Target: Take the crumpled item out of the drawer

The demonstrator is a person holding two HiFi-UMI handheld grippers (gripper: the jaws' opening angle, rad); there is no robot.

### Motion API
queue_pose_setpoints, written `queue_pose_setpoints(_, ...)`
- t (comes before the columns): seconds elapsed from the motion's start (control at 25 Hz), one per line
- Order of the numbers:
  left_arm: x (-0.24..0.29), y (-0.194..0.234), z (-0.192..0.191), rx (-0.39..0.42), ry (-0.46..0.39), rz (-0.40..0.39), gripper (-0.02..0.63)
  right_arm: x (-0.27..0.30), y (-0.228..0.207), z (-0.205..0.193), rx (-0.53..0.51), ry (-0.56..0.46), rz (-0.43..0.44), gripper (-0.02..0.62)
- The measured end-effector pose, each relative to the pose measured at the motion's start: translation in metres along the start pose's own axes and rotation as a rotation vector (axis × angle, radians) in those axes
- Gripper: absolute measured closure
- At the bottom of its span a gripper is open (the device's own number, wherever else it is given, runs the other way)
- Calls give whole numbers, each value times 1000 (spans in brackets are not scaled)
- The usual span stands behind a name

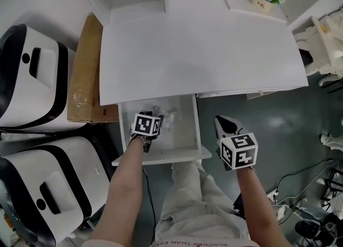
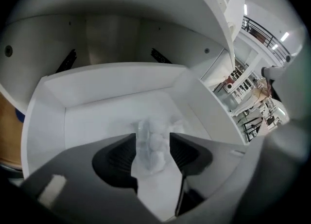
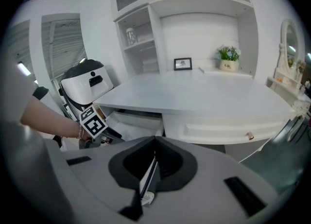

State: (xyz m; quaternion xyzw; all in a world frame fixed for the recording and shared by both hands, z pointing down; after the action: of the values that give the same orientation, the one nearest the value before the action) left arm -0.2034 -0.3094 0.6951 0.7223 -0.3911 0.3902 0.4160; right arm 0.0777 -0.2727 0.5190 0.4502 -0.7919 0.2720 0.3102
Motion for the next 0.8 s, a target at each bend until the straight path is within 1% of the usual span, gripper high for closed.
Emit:
queue_pose_setpoints(0.2,16,1,-4,6,7,9,390,7,1,-2,-2,18,-9,589)
queue_pose_setpoints(0.44,22,3,-4,-39,-3,-3,403,9,-3,-4,0,34,-15,589)
queue_pose_setpoints(0.48,22,4,-4,-48,-2,-17,412,10,-3,-4,2,36,-16,589)
queue_pose_setpoints(0.52,22,5,-3,-61,-1,-38,450,11,-2,-4,4,38,-15,589)
queue_pose_setpoints(0.56,22,5,-3,-77,1,-60,515,12,-1,-4,4,39,-13,589)
queue_pose_setpoints(0.6,22,5,-3,-92,3,-74,532,13,0,-4,3,40,-10,589)
queue_pose_setpoints(0.68,20,4,-4,-107,6,-81,548,13,3,-5,3,40,-3,589)
queue_pose_setpoints(0.8,16,1,-1,-100,1,-81,552,12,4,-2,-1,34,6,589)
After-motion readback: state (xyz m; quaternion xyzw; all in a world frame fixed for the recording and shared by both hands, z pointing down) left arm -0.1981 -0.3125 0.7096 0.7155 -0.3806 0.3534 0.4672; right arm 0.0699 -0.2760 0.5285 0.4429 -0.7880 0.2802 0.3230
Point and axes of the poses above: the fingertips, and each gripper's own axes: x forward along the fingers, y to its left, z out of its top, the point moved 9 cm from there along -x, backward along the fingers, and after that the axes turned 2 degrees about y, right-handed, at the moved point
